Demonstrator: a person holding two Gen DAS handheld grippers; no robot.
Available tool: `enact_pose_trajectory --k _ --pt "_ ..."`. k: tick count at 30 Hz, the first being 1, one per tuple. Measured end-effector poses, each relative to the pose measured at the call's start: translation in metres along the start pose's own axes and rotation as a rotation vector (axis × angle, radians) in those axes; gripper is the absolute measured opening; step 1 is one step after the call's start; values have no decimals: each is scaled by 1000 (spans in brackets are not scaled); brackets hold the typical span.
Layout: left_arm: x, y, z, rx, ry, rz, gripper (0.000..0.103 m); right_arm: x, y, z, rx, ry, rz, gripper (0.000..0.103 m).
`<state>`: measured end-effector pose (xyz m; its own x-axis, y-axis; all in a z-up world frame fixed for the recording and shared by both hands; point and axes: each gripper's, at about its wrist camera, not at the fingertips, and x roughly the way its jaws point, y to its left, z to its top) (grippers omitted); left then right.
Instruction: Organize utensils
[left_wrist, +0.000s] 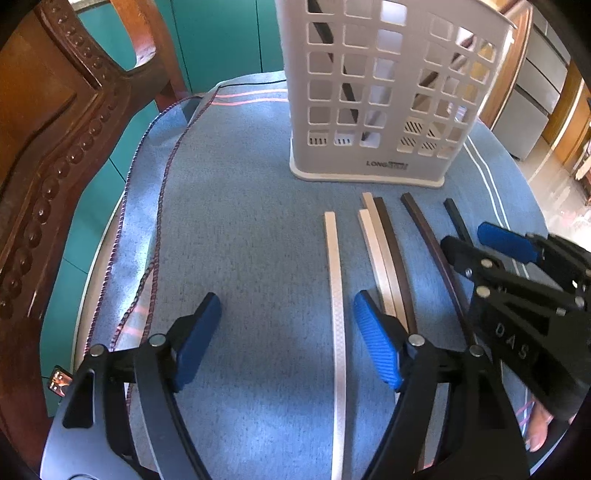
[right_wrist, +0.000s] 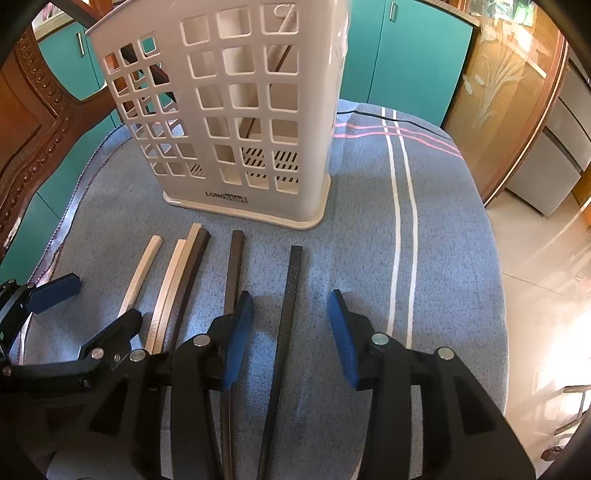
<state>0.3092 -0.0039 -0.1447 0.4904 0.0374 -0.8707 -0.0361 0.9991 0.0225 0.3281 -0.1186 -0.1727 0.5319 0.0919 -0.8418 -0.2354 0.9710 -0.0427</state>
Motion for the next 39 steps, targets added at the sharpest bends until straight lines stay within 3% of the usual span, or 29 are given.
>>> enact_pose_trajectory --k 4,9,12,14,16,18,26,35,36,38,39 --pt "2 -3 1 8 -12 2 71 0 2 0 1 -10 -2 43" --pt "-2 -9 -1 23 -16 -42 49 0 2 0 12 -5 5 43" --pt "-4 -11 -1 34 -11 -51 34 -1 -2 3 24 2 5 34" --pt "-4 -11 -1 37 -7 -55 26 -2 -7 4 39 5 10 18" --pt "-5 -11 -2 37 -6 -57 19 -2 -13 6 61 11 24 10" --pt "-6 -10 -2 32 0 -63 11 -2 -18 7 82 19 41 9" --pt "-9 12 -3 -40 38 -137 9 -6 -43 15 132 34 66 9" --pt "2 -2 12 1 26 -95 27 4 -31 18 46 40 6 19" --pt "2 -4 12 12 24 -82 27 4 -29 18 35 36 -4 19" --pt "2 -5 13 13 17 -75 25 3 -28 19 33 37 9 9" --pt "2 -4 13 5 11 -74 13 3 -29 19 38 39 33 8"
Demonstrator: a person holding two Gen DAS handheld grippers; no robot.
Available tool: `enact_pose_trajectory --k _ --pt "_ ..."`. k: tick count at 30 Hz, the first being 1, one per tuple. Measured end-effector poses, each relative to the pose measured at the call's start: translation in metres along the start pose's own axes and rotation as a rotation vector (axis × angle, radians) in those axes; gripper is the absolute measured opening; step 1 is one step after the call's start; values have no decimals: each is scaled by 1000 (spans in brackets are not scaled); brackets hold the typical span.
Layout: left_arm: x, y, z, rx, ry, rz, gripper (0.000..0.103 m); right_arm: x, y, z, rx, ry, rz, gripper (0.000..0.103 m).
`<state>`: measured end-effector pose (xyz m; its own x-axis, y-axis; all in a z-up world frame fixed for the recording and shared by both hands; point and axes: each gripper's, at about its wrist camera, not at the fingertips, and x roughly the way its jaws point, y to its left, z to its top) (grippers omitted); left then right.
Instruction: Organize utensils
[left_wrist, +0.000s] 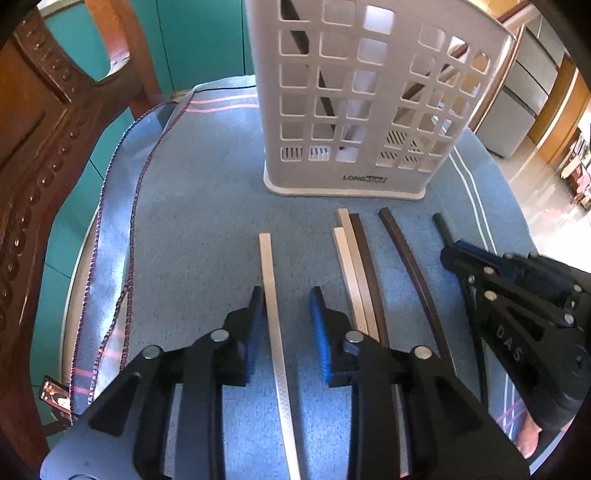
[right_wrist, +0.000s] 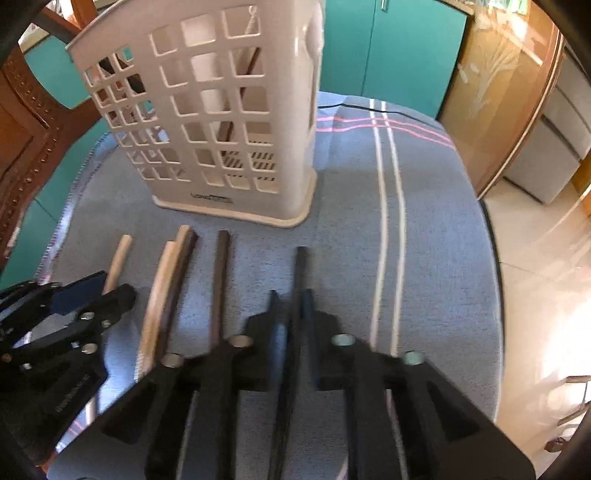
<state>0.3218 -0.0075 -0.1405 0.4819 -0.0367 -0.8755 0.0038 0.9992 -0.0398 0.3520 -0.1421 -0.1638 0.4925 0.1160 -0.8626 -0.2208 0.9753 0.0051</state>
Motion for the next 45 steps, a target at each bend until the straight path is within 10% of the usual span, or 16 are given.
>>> enact_pose_trajectory --k 12,22,31,45 --pt "-55 14 0 -40 -161 -44 7 -79 -12 2 36 -254 138 7" --pt "-197 18 9 -12 -503 -173 7 -193 -38 -10 96 -517 293 7" --pt "-284 13 78 -29 -770 -196 7 -262 -51 50 174 -728 357 7" --pt "-253 42 125 -182 -790 -206 7 -238 -74 92 388 -840 330 7"
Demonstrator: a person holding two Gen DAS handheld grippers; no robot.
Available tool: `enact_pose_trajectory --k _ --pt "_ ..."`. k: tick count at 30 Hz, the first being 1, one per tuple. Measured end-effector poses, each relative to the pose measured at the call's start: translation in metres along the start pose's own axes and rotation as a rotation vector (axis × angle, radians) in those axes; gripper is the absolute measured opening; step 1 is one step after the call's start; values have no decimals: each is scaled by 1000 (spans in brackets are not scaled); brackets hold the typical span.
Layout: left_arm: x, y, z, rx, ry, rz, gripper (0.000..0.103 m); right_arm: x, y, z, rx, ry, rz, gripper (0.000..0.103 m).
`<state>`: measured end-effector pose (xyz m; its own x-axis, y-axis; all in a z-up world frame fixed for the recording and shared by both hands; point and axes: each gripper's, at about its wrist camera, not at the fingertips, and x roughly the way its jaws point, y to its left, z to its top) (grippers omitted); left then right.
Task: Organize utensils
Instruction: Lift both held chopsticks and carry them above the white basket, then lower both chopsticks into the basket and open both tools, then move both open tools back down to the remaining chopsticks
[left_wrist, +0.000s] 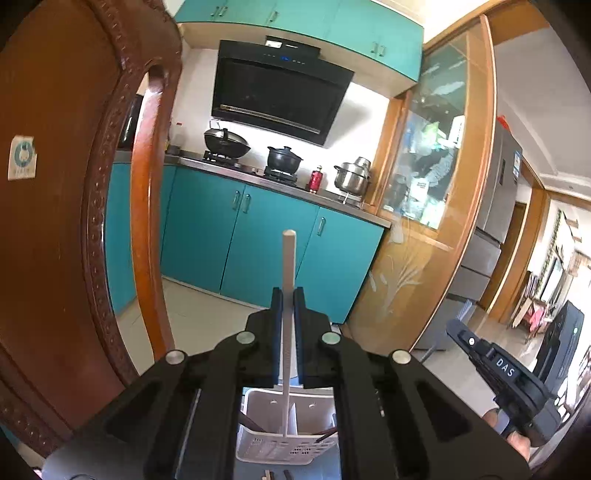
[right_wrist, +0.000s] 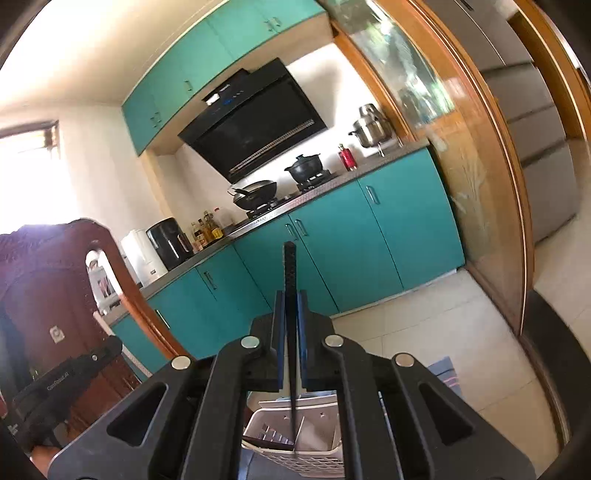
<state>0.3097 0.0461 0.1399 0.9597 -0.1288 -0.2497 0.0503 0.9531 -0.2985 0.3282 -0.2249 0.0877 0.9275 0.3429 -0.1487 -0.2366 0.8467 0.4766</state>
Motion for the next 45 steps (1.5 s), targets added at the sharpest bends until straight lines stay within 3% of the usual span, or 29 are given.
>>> enact_pose_trajectory --k 5,10,20,25,31,34,39,43,45 --pt "1 4 -5 -17 -34 45 7 -8 -11 3 41 -58 -5 7" --pt "24 -2 -21 20 0 77 7 -8 -10 -2 -7 -102 -13 7" --pt "51 -15 -66 61 114 99 7 25 20 -55 -249 36 -44 7" --pt "47 -18 -76 77 123 106 7 22 18 -64 -261 55 -51 8" --pt "39 -14 -86 71 143 104 7 2 3 -60 -212 48 -55 18" --pt "30 -13 -90 80 138 100 7 -18 -3 -63 -209 10 -71 36" --pt "3 -17 -91 128 93 104 19 -54 -29 -80 -191 -70 -147 37" --pt "-22 -10 -102 123 53 123 26 -51 -55 -99 -135 36 -180 37" --pt "-28 -4 -112 116 48 152 26 -38 -62 -113 -160 120 -256 37"
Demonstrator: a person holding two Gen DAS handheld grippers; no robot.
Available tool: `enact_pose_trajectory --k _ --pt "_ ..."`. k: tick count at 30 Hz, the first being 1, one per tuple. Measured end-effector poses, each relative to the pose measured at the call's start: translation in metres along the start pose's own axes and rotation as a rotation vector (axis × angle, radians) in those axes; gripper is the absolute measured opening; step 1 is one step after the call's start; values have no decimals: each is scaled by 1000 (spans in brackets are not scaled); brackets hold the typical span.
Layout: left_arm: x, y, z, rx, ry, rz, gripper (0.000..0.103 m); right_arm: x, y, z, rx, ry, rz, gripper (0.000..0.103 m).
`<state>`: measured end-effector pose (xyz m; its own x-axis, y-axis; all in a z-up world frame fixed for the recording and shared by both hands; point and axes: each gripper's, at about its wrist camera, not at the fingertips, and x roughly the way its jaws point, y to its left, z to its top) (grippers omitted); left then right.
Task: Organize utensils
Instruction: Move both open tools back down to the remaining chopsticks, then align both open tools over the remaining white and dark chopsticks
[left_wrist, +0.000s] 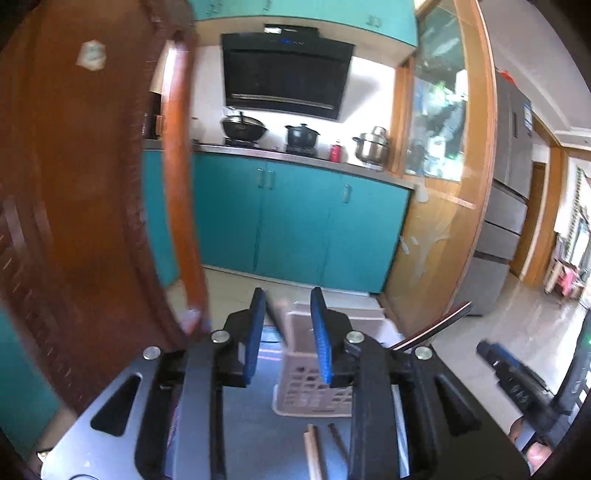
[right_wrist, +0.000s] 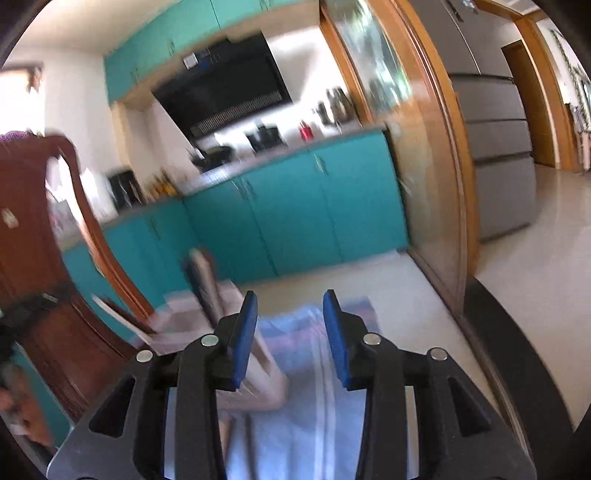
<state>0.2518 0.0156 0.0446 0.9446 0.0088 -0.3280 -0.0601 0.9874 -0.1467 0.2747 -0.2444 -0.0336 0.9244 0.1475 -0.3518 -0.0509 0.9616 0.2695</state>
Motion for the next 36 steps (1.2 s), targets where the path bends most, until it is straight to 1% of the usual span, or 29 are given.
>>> enact_pose_trajectory --k 1,2,3,4,6,7,10,12,13,15,17,19,20,22,23,25,27,30,33,36 --pt "2 2 -8 6 27 6 26 8 3 -4 -23 48 -15 37" --pt "6 4 -16 11 64 6 26 20 7 -11 -56 121 -16 37" --pt "13 6 -26 12 119 7 26 31 12 -17 -83 183 -12 37" --pt "20 8 -35 9 164 8 26 45 19 -28 -124 269 -2 37" --pt "45 10 -61 1 339 1 26 63 28 -45 -159 382 33 37" --pt "63 12 -79 -12 459 -5 26 75 34 -57 -167 461 61 37" --pt "94 15 -115 -62 677 -52 27 98 48 -84 -191 604 95 37" --pt "105 14 -129 -59 738 -50 33 106 62 -97 -245 645 79 37" --pt "106 12 -133 -45 748 -42 36 109 65 -103 -265 653 71 37" --pt "106 7 -140 -4 753 -31 44 115 73 -113 -302 684 58 37" --pt "104 3 -143 14 752 -35 48 118 76 -121 -315 707 45 37" --pt "102 1 -147 27 753 -31 51 119 76 -123 -310 705 41 38" --pt "100 0 -149 32 754 -29 52 119 75 -123 -315 700 25 38" --pt "100 -5 -152 42 758 -31 53 122 71 -123 -335 691 -54 38" --pt "100 -7 -152 46 758 -33 55 123 66 -123 -326 682 -69 38" --pt "99 -11 -152 55 759 -40 58 123 59 -121 -288 687 -62 38" --pt "98 -15 -153 64 762 -60 61 124 50 -117 -215 686 -55 38" --pt "94 -25 -157 88 764 -89 62 126 38 -110 -133 679 -68 38" --pt "97 -32 -164 116 778 -84 62 130 31 -108 -100 690 -69 39" --pt "97 -36 -165 143 767 -67 61 131 36 -111 -129 687 -79 39"
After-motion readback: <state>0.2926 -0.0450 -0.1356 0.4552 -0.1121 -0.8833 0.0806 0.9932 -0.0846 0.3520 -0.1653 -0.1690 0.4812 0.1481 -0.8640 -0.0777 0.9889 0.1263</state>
